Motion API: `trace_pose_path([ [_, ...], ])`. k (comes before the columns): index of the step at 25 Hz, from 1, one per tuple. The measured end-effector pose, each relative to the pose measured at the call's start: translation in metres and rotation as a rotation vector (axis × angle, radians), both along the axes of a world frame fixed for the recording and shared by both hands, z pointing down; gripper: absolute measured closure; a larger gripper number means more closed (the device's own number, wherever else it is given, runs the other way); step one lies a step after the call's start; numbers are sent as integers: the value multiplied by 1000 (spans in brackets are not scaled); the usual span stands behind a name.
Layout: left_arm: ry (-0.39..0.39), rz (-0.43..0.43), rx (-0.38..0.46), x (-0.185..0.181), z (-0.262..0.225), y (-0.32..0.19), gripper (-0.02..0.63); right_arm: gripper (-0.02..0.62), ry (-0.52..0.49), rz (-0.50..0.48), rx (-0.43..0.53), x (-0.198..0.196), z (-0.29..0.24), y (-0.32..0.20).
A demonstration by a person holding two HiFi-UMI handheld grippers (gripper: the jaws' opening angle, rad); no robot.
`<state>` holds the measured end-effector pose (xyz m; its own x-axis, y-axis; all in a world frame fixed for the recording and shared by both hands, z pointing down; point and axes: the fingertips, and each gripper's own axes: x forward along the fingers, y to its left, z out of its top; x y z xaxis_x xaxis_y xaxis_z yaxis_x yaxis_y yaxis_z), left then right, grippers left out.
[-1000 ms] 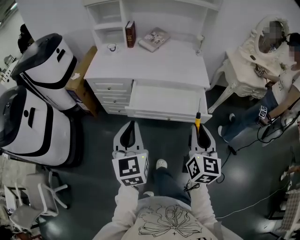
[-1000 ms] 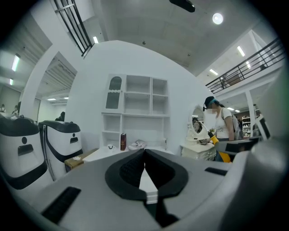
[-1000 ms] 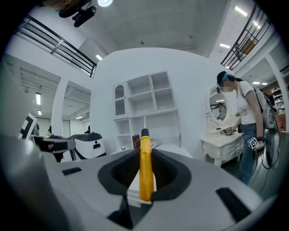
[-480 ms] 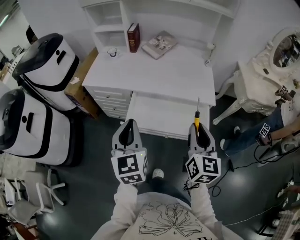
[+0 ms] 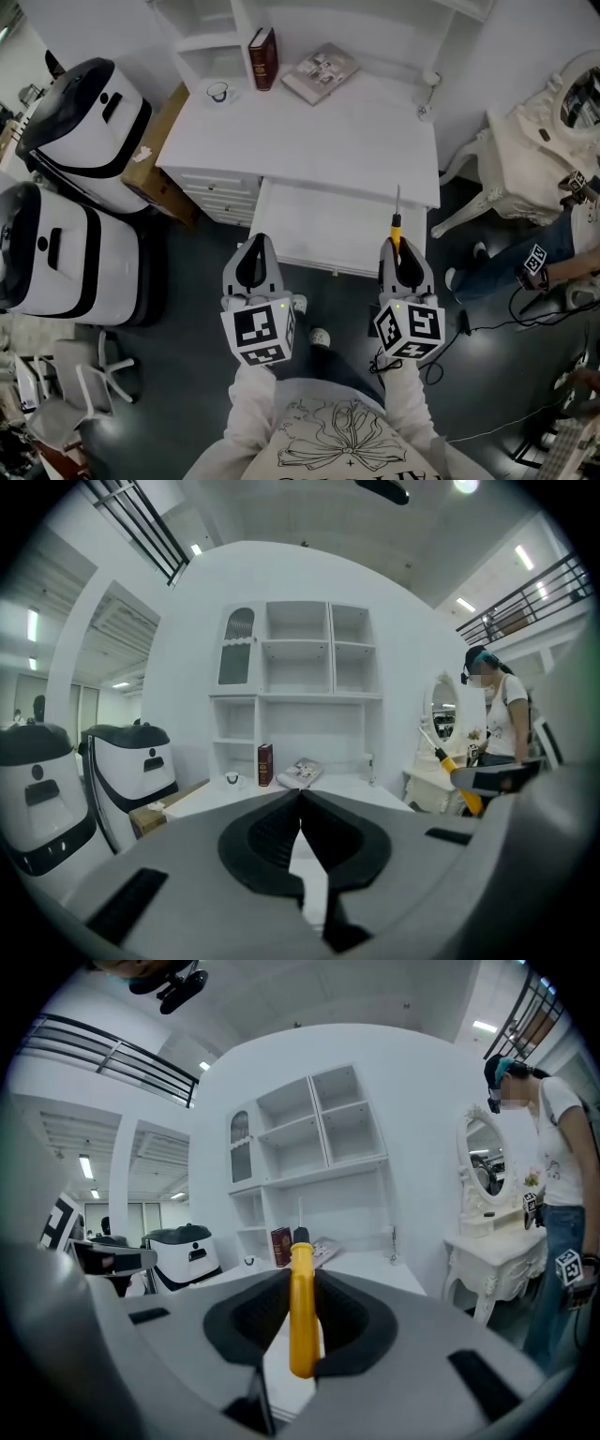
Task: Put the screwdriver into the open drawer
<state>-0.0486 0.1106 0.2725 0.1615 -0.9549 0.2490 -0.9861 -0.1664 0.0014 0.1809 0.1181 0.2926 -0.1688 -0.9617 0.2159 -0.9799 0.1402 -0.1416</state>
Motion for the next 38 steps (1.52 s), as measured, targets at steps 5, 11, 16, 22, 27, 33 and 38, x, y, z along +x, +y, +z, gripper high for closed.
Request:
trace_pose_path([
  [5, 3, 4, -27, -11, 16, -36, 601, 520, 7, 8, -28, -8, 13, -35],
  [11, 13, 51, -70, -18, 32, -87, 601, 520, 33, 16, -73, -24, 25, -80],
  [16, 10, 83, -107, -24, 50, -127, 601, 520, 44, 7, -115, -38, 42, -114],
  [22, 2, 122, -176, -30, 81, -162, 601, 520, 61, -14, -173, -55, 69, -144],
  [27, -1, 155, -219, -29, 108, -187, 601, 520, 78, -38, -220, -67, 96, -166],
  [33, -7, 201, -271, -22, 137, -203, 601, 520, 121, -99, -289, -76, 130, -175],
  [38, -9, 205, -303, -23, 157, -206, 601, 520, 132, -149, -356, -81, 166, -174],
])
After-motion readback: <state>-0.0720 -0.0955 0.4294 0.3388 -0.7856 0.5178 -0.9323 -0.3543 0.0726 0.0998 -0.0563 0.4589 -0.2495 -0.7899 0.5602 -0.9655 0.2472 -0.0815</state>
